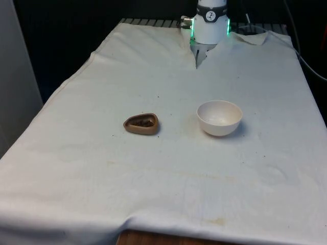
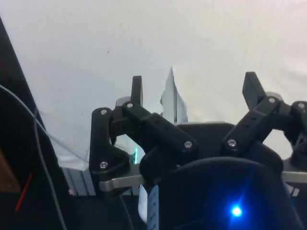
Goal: Pour the coffee beans from the cup into the bowl.
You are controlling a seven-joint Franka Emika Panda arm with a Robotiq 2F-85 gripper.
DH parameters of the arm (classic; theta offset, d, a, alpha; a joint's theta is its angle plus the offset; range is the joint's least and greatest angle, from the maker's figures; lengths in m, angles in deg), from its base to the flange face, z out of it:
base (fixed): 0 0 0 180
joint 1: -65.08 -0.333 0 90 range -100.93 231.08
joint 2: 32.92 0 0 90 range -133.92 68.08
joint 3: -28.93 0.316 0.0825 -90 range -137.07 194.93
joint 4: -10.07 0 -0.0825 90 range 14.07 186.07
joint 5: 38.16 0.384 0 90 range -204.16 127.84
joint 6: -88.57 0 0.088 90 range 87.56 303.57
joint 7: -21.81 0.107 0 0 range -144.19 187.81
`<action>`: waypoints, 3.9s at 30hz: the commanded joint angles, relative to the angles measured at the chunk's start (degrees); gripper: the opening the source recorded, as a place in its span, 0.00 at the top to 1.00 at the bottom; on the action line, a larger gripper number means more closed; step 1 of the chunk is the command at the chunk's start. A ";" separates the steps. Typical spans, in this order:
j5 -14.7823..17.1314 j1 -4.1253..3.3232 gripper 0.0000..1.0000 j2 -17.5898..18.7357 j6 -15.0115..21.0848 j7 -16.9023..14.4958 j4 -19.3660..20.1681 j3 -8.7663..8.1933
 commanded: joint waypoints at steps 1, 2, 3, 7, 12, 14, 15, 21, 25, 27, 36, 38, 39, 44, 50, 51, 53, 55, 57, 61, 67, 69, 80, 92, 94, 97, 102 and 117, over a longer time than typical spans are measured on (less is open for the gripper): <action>0.23 -0.06 0.00 0.69 0.74 -0.11 -0.34 0.06; 0.17 -0.06 0.00 1.09 1.26 -0.11 -0.40 0.06; 0.06 -0.06 0.00 1.83 2.35 -0.11 -0.40 0.11; 0.00 0.00 0.00 2.58 3.38 -0.11 -0.34 0.11; -0.17 -0.06 0.00 4.64 6.93 -0.52 0.00 0.23; -0.34 -0.06 0.00 5.50 8.48 -0.97 0.29 0.29; -0.34 -0.06 0.00 5.73 8.94 -1.15 0.34 0.29; -0.80 -0.17 0.00 7.56 11.75 -2.23 0.97 0.52; -1.26 -0.17 0.00 8.59 12.89 -2.46 1.20 0.86; -1.55 -0.17 0.00 9.22 13.46 -2.52 1.20 1.15; -3.50 -0.34 0.00 12.49 16.62 -0.92 1.15 3.21; -3.90 -0.34 0.00 13.06 17.13 -0.46 1.15 3.61; -4.07 -0.34 0.00 13.52 17.48 -0.17 1.09 3.78; -4.98 -0.34 0.00 15.76 19.08 0.92 0.63 4.58; -5.56 -0.23 0.00 18.79 21.14 1.32 -0.29 4.76; -5.56 -0.23 0.00 19.37 21.49 1.26 -0.46 4.70; -5.50 -0.17 0.00 20.40 22.12 1.20 -0.80 4.58; -5.44 0.00 0.00 21.43 22.98 0.86 -0.92 4.30; -5.39 0.11 0.00 22.29 23.84 0.57 -0.92 4.07; -5.10 0.34 0.00 23.95 25.61 -0.29 -0.80 3.32; -4.81 0.57 0.00 26.36 28.13 -1.60 -0.52 2.01; -5.04 0.46 0.00 26.47 27.73 -1.38 -0.63 1.89; -5.90 -0.11 0.00 32.66 30.77 -0.23 -4.01 1.95; -5.04 0.63 0.00 35.29 35.81 -1.78 -2.46 1.03; -4.98 0.63 0.00 35.92 36.73 -1.78 -2.29 0.92; -5.04 0.69 0.00 36.78 38.10 -1.78 -2.23 0.86; -5.10 0.63 0.00 38.16 40.22 -1.78 -2.23 0.86; -3.90 1.09 0.00 41.60 44.40 -2.64 -2.29 1.55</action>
